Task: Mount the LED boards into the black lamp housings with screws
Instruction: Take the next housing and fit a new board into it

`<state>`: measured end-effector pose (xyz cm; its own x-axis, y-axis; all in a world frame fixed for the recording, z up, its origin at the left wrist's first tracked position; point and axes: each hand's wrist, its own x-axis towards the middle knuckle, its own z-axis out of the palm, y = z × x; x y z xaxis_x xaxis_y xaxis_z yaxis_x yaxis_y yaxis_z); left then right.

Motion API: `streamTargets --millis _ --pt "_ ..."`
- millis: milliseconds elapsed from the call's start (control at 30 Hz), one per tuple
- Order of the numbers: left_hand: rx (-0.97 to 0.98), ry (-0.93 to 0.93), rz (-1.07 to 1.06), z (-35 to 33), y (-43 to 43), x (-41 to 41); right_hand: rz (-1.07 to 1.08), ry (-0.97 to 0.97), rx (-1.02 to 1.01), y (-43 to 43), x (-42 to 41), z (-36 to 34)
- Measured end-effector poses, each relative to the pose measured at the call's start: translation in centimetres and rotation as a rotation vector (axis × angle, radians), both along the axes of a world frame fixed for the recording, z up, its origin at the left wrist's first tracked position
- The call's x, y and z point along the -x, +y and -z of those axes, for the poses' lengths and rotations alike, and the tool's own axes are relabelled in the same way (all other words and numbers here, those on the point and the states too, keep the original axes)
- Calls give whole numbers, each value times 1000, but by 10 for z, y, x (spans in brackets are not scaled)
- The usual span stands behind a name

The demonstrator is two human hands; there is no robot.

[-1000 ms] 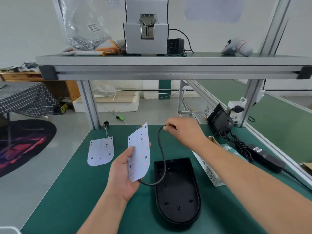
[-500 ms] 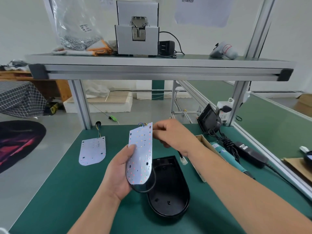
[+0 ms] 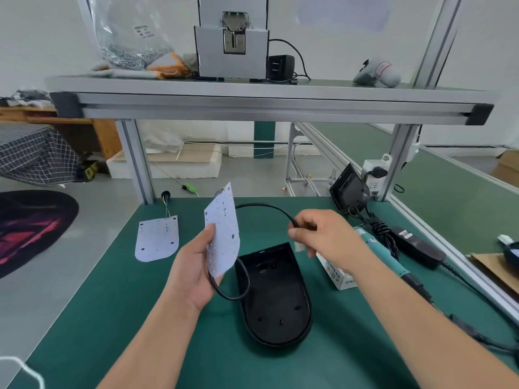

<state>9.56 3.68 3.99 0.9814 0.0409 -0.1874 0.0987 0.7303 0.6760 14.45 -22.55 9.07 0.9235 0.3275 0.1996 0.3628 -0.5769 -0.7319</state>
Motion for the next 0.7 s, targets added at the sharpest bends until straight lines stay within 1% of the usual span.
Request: streamTargets --millis 167,233,267,333,400,567,700 --pt "-26 -13 -33 3 2 -2 -8 121 -373 22 8 23" --pt "-78 -5 -49 4 1 -3 -16 186 -444 30 11 30" --pt "-110 -4 -48 4 1 -2 -20 209 -443 33 12 34" --pt "-158 4 -21 5 -1 -3 -20 219 -371 38 11 40" --pt "-159 22 6 6 -4 -3 -21 224 -273 40 10 45" --pt "-101 33 20 9 -10 -2 -13 197 -127 42 11 49" --pt "-38 35 0 10 -15 -1 14 101 40 39 13 44"
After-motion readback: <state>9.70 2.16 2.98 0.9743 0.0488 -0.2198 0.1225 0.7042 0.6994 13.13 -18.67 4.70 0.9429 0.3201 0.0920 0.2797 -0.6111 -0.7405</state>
